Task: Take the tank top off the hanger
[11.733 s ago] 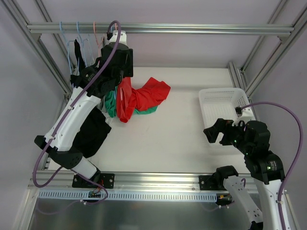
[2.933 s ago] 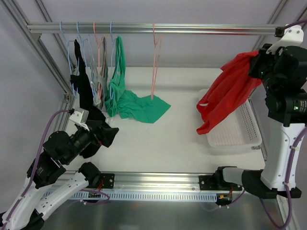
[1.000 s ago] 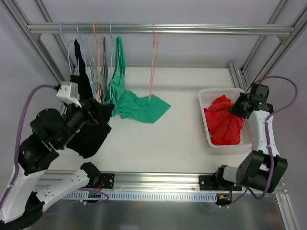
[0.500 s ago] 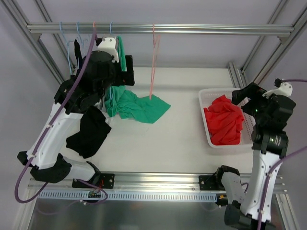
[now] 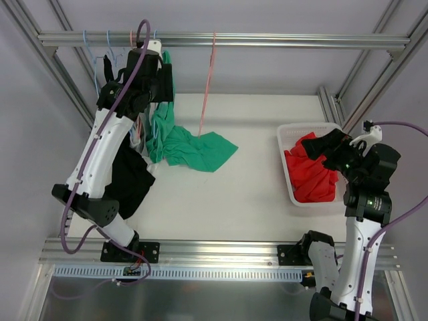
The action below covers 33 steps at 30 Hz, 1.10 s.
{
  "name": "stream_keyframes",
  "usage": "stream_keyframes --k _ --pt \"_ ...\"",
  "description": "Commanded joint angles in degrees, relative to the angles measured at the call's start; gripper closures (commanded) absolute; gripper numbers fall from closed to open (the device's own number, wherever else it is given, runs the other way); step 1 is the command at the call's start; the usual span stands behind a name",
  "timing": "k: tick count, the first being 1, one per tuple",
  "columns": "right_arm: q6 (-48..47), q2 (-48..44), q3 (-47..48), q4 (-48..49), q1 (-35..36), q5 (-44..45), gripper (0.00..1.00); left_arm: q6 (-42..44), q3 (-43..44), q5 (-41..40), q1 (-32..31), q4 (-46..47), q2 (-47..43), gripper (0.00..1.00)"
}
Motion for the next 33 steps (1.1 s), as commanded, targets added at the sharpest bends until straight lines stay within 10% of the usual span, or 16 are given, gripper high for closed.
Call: stream_keyframes --k 1,10,33 --pt "1.65 -2.15 -0.27 3.72 0.46 -4.65 0.00 1.38 3.22 4.96 1.66 -0.36 3.69 0.43" --pt "1.03 -3.03 -1.24 3.72 0.63 -5.27 0.01 -0.29 5.51 6.45 1.66 -0.10 2.82 1.00" --pt "1.91 -1.89 -1.41 5.48 1.86 -5.88 0.00 -3.89 5.16 12.95 1.49 4.55 -5.17 1.00"
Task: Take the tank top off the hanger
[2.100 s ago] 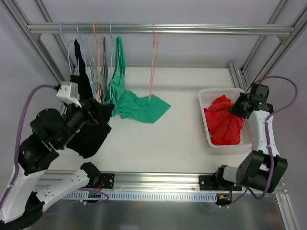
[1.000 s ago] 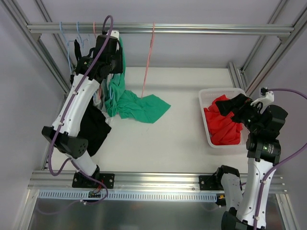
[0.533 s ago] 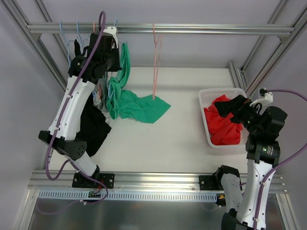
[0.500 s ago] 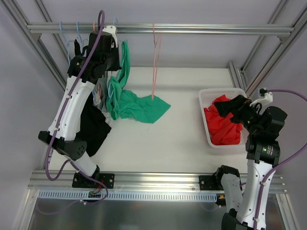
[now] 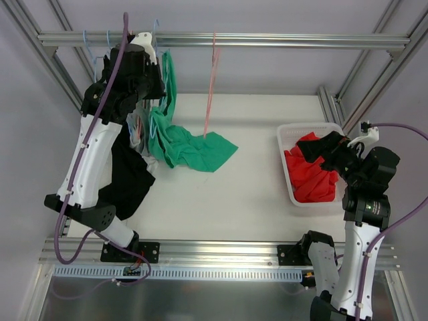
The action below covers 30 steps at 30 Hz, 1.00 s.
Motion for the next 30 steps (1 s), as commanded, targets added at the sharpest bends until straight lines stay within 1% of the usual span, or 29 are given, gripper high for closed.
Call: stream_keyframes --k 1,7,10,11,12,13,14,15,16,17,18,19,20,21,22,23,24,25,26,27,29,30 --pt "0.60 0.67 -0.12 3.05 0.53 -1.67 0.01 -1.13 -0.92 3.18 -0.11 6.33 -6.09 1.00" --pt "0.86 0.85 -0.83 3.94 0.71 -3.16 0.01 -2.54 -6.27 6.78 -0.11 8.53 -10.31 1.00" --pt "0.78 0.94 -0.74 4.72 0.88 -5.26 0.01 -4.38 -12.59 8.89 -0.55 9.32 -14.44 1.00" --pt "0.78 1.11 -0.83 5.16 0.88 -6.49 0.00 -4.65 -16.27 10.03 -0.81 9.58 -15.76 1.00" --pt "0.69 1.20 -1.00 5.95 1.06 -9.81 0.00 -4.74 -18.04 11.52 -2.03 9.76 -18.47 1.00" --pt "0.86 1.29 -1.44 7.61 1.41 -11.49 0.00 -4.83 -19.98 11.88 -3.00 10.11 -19.97 1.00" --pt "0.95 1.20 -1.79 8.67 1.76 -13.42 0.01 -4.83 -24.17 11.89 -4.23 10.37 -23.55 1.00" --pt "1.47 1.03 -2.32 10.16 2.37 -16.92 0.00 -5.00 -26.21 11.80 -5.46 10.64 -25.51 1.00" --pt "1.74 0.76 -2.85 12.79 4.12 -18.18 0.01 -5.18 -28.67 11.45 -8.43 10.90 -27.44 1.00" --pt "1.92 0.50 -4.16 13.77 5.26 -18.97 0.00 -5.53 -33.57 10.93 -10.03 11.51 -29.63 1.00" --pt "2.18 -0.11 -5.04 16.04 8.41 -19.42 0.00 -6.05 -35.97 10.57 -11.52 11.78 -33.66 1.00" --pt "2.18 -0.47 -6.18 17.28 10.44 -19.51 0.01 -6.58 -38.43 10.57 -13.62 12.04 -35.61 1.00" --pt "1.83 -0.82 -8.54 18.17 12.38 -19.25 0.00 -7.28 -43.15 10.48 -14.34 12.22 -37.81 1.00" --pt "1.57 -1.69 -9.96 19.13 14.14 -17.94 0.01 -8.33 -45.46 11.09 -14.78 12.57 -42.09 1.00" --pt "0.78 -2.13 -11.27 20.88 18.76 -17.14 0.00 -8.69 -47.75 11.97 -15.05 12.66 -44.05 1.00" --pt "0.43 -2.57 -13.99 21.51 20.72 -14.79 0.01 -9.13 -52.12 12.67 -15.14 12.83 -48.33 1.00" --pt "0.16 -3.54 -15.40 23.08 24.40 -13.72 0.01 -10.00 -54.08 13.55 -15.14 12.84 -50.55 1.00" --pt "-0.19 -3.72 -16.81 24.14 26.09 -12.92 0.00 -10.45 -56.01 15.39 -15.14 12.66 -52.40 1.00" --pt "-0.45 -3.72 -18.13 25.11 27.67 -11.35 0.00 -10.71 -59.08 16.71 -15.14 12.66 -56.07 1.00" --pt "-0.37 -3.63 -20.84 28.25 30.73 -10.64 0.00 -11.67 -60.50 17.94 -15.14 12.66 -57.76 1.00" --pt "0.68 -1.97 -23.58 32.57 33.74 -8.10 0.01 -12.91 -64.09 21.19 -15.14 12.66 -62.06 1.00" --pt "1.12 -1.01 -25.77 36.77 37.06 -6.52 0.01 -14.39 -65.07 22.51 -15.14 12.75 -63.04 1.00"
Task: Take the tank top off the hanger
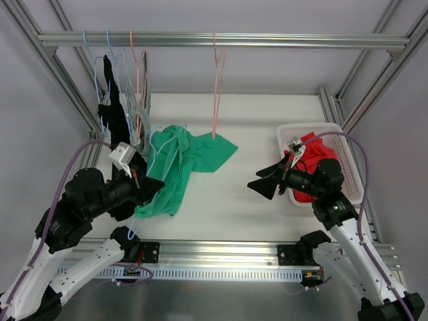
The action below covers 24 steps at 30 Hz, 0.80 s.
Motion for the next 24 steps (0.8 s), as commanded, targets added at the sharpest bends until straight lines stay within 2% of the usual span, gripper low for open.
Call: stream_keyframes --k 1,3,6,9,13,15,21,24 --pt "0.21 4.08 -4.23 15.33 7.12 6.28 0.02 -4.87 -4.77 10.11 -0.43 3.35 -2.94 1.00" --pt "-1.19 7.26 -5.21 21.38 13.60 9.88 0.04 -6.10 -6.10 15.14 -0.43 3.70 -2.95 1.00" --pt "-6.71 12.89 -4.42 25.45 22.21 17.34 0.06 -7.51 -7.51 21.39 -0.43 4.14 -2.16 1.00" --pt "-9.19 16.67 -3.19 29.40 27.07 26.04 0.08 -8.31 -7.69 24.73 -0.43 4.84 -3.04 1.00" --pt "-9.98 22.03 -1.26 32.58 28.93 32.04 0.12 -8.57 -7.16 31.85 -0.43 5.11 -0.67 1.00" --pt "-10.51 26.24 1.29 33.54 29.46 31.61 0.16 -8.57 -7.16 31.51 -0.43 5.19 -0.23 1.00" --pt "-12.01 32.84 4.72 39.26 31.83 32.74 0.19 -8.49 -4.97 34.75 -0.43 5.63 2.06 1.00" --pt "-13.76 35.47 7.70 39.44 31.92 32.14 0.26 -8.31 -2.86 35.72 -0.43 5.81 2.67 1.00"
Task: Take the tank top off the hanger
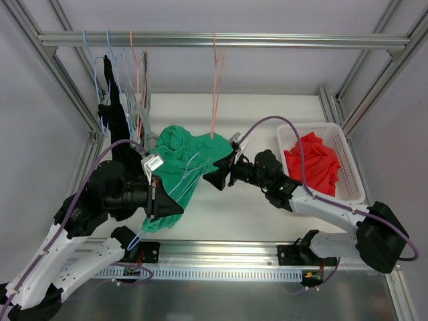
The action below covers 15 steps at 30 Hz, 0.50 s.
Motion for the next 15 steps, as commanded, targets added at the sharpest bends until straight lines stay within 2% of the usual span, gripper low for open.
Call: stream_keyframes --k 1,4,5,7,8,10,12,15 --pt "-2.77 2.24 5.41 7.42 0.30 1.34 0.28 -0.75 4.49 4.65 -0.43 3.47 0.34 1.00" --pt "-2.77 4.70 7.52 7.86 0.65 0.11 0.39 -1.01 5.45 4.82 -0.43 3.56 0.25 1.00" --pt "-3.03 5.05 7.61 8.12 0.65 0.02 0.53 -1.10 5.63 4.82 -0.43 3.56 0.16 1.00" --pt "-3.30 5.23 7.53 8.03 0.65 1.23 0.58 -1.18 5.90 5.00 -0.43 3.56 -0.10 1.00" --pt "-3.47 4.97 7.18 8.12 0.65 1.85 0.65 -1.27 5.98 5.09 -0.43 3.56 -0.28 1.00" --pt "-4.17 4.45 6.56 8.12 0.65 3.52 0.71 -1.27 5.98 5.26 -0.43 3.65 -0.45 1.00" --pt "-4.53 3.04 6.21 8.30 0.65 4.49 0.97 -1.36 5.90 5.61 -0.43 3.65 -0.45 1.00" --pt "-3.57 0.14 4.37 9.88 0.65 7.48 1.00 -1.54 5.98 5.88 -0.43 3.65 -0.28 1.00"
